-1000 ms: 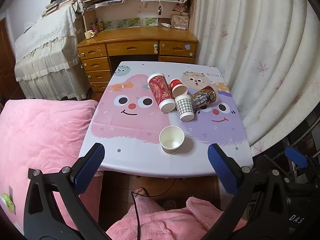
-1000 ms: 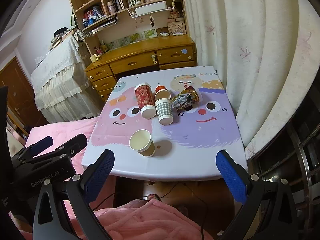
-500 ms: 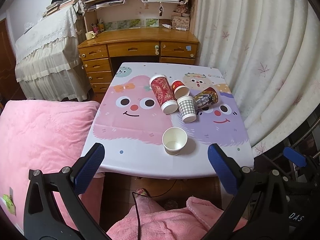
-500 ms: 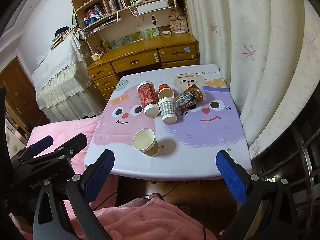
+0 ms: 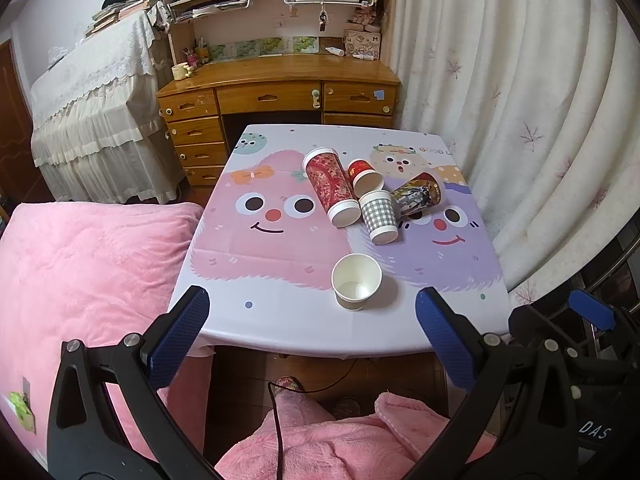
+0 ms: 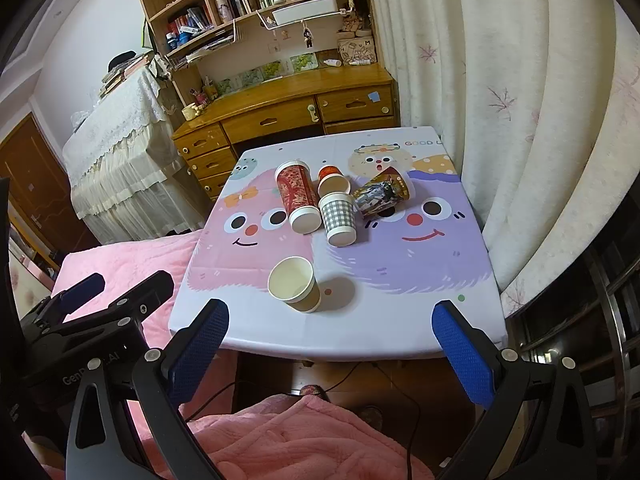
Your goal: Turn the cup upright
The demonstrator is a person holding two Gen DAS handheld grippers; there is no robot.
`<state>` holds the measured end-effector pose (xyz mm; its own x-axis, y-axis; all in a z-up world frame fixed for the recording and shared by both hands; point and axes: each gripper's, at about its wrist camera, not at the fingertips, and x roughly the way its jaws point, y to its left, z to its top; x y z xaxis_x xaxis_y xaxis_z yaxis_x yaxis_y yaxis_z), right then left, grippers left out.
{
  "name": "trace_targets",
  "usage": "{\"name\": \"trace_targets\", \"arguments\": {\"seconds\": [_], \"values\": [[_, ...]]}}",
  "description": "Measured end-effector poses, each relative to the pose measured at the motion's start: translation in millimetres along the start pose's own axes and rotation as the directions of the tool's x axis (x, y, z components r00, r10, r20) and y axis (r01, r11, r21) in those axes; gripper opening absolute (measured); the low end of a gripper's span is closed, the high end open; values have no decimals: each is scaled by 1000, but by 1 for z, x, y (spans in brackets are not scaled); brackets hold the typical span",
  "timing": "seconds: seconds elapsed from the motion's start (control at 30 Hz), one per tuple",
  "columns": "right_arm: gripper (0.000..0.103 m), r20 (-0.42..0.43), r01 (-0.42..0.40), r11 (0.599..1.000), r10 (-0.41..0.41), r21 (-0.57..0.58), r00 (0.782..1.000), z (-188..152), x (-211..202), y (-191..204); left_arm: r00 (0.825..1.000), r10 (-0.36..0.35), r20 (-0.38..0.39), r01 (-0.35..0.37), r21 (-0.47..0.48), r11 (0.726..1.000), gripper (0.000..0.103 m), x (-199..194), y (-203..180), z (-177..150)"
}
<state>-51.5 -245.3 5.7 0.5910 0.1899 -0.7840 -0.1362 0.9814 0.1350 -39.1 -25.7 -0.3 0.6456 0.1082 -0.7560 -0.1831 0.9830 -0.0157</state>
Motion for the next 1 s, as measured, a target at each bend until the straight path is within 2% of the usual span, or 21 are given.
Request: {"name": "trace_targets", "arguments": {"seconds": [1.0], "values": [[103,-19,-7,1000,7,4,1000,7,7,6,1000,5,-2,-5,-1,1000,102,0,13,2]]}}
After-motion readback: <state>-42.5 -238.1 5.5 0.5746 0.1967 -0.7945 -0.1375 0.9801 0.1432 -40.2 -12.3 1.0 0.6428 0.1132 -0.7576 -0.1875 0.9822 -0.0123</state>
